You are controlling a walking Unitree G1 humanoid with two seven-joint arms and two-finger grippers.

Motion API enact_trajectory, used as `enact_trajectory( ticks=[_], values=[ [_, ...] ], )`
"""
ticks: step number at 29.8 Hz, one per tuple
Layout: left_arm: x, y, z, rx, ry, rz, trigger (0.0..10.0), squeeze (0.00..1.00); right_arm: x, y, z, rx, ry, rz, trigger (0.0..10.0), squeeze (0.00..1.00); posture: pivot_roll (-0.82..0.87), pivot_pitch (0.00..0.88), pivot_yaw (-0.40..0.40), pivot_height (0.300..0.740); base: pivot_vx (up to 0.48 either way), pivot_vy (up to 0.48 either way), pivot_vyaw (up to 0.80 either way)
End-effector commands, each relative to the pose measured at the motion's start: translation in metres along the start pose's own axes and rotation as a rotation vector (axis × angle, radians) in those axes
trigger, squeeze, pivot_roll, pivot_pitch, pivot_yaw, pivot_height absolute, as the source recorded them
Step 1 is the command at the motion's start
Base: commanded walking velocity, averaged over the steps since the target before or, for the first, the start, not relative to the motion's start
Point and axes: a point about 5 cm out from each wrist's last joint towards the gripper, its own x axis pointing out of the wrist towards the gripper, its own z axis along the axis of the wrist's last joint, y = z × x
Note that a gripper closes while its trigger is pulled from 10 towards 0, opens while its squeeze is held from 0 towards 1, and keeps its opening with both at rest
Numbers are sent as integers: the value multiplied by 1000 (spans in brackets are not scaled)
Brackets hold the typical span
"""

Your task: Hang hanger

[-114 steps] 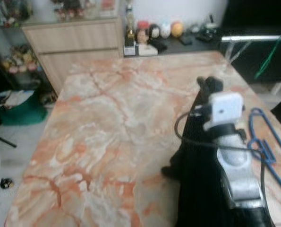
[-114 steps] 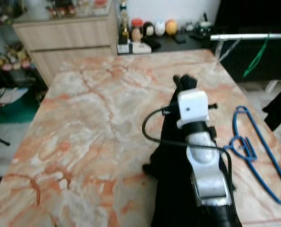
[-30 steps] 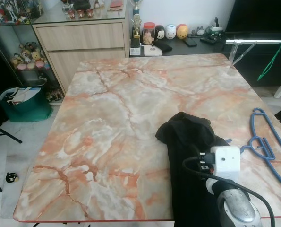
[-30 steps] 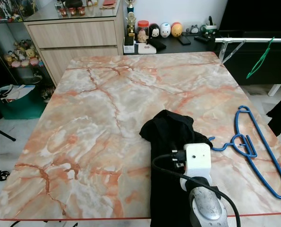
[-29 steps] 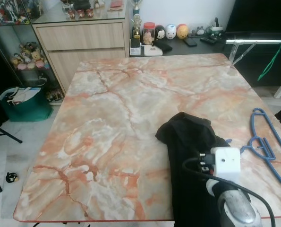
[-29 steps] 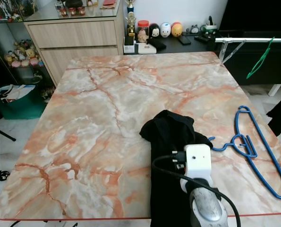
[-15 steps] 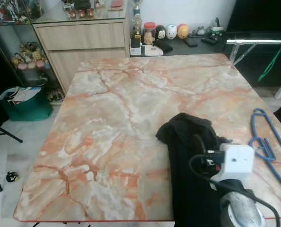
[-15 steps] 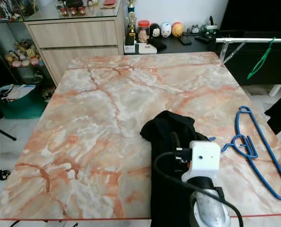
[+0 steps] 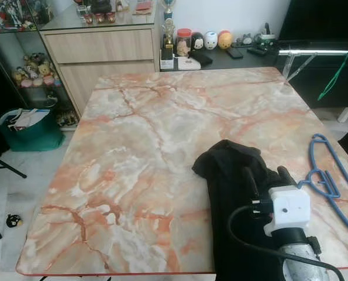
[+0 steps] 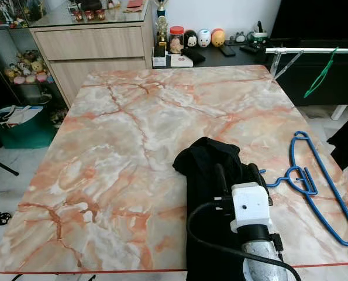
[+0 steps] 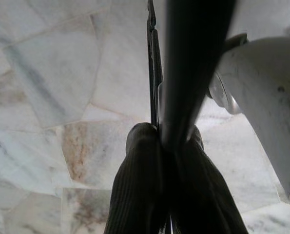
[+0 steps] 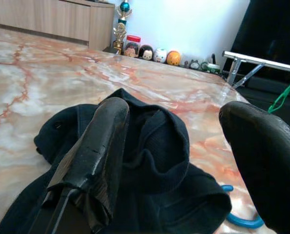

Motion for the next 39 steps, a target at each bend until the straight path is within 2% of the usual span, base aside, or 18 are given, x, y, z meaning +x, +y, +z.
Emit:
enact_trajectory(
  ticks=[1,12,24,39],
  values=[
    [0,4,-2,-3,2,15,10000,0,2,-2,-1,0,-10,-13,10000,0,1,0,43,740,0,0,0],
    [0,3,-1,-8,-8,3,10000,0,14,7,4,34,-68,-31,10000,0,3,0,50,740,0,0,0],
    [0,3,-2,-10,-8,2,10000,0,17,9,2,43,-68,-25,10000,0,5,0,48,740,-220,0,0],
    [0,4,-2,-7,-8,2,10000,0,21,3,3,45,-78,-45,10000,0,6,0,50,740,-224,0,0]
  ],
)
